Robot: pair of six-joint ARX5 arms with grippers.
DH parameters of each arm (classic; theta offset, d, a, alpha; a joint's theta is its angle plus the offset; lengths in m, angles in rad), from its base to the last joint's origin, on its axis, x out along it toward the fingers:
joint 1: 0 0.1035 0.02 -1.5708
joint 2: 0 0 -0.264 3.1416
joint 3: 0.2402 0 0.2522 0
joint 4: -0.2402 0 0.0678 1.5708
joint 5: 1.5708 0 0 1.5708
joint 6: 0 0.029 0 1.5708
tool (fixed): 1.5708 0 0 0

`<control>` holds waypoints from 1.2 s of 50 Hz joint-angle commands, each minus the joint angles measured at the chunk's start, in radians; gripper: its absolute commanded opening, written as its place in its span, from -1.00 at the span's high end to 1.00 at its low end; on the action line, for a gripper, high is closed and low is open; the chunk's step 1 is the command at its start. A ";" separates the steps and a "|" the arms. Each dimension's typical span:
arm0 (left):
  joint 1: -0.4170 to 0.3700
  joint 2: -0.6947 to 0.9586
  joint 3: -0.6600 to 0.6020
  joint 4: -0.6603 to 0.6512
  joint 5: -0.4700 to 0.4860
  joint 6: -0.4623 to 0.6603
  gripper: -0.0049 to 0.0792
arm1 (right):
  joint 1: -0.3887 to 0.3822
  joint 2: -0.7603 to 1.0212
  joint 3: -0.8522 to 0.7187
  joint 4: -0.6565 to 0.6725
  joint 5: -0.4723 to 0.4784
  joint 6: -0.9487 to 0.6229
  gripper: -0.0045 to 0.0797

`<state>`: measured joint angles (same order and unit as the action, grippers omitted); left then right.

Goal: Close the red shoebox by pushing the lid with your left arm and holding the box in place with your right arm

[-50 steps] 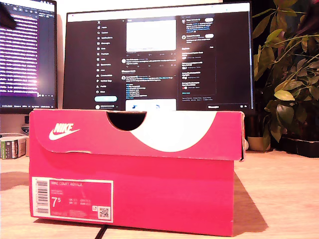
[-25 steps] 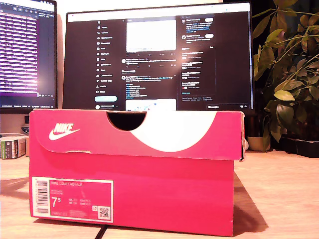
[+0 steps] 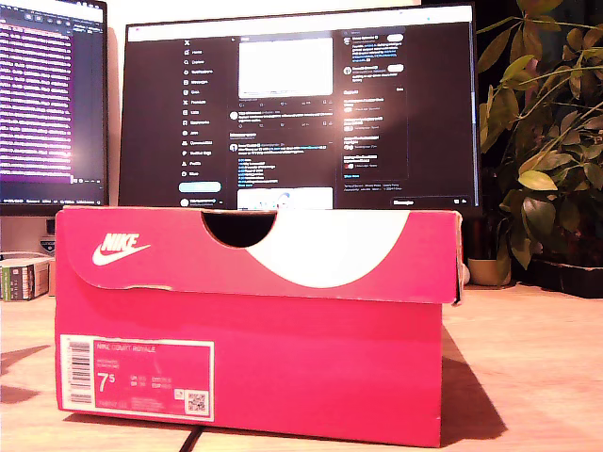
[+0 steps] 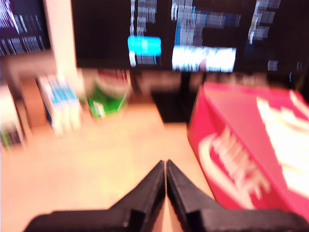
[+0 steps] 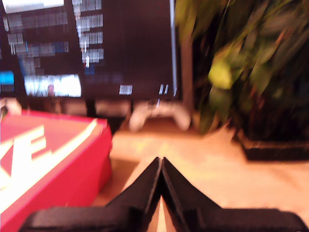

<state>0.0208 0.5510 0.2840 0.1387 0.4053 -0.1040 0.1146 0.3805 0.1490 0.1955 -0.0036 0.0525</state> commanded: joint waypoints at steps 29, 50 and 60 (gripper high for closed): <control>-0.015 -0.167 -0.172 0.014 -0.048 -0.001 0.93 | 0.007 -0.377 -0.070 -0.344 0.127 -0.082 0.92; -0.015 -0.277 -0.226 -0.032 -0.081 0.007 0.93 | 0.000 -0.379 -0.098 -0.331 0.184 -0.109 0.92; -0.014 -0.285 -0.252 -0.037 -0.082 0.030 0.93 | 0.000 -0.379 -0.144 -0.322 0.071 -0.087 0.92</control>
<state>0.0082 0.2699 0.0624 0.0956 0.3225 -0.1013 0.1188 0.0078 0.0307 -0.1314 0.0830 -0.0456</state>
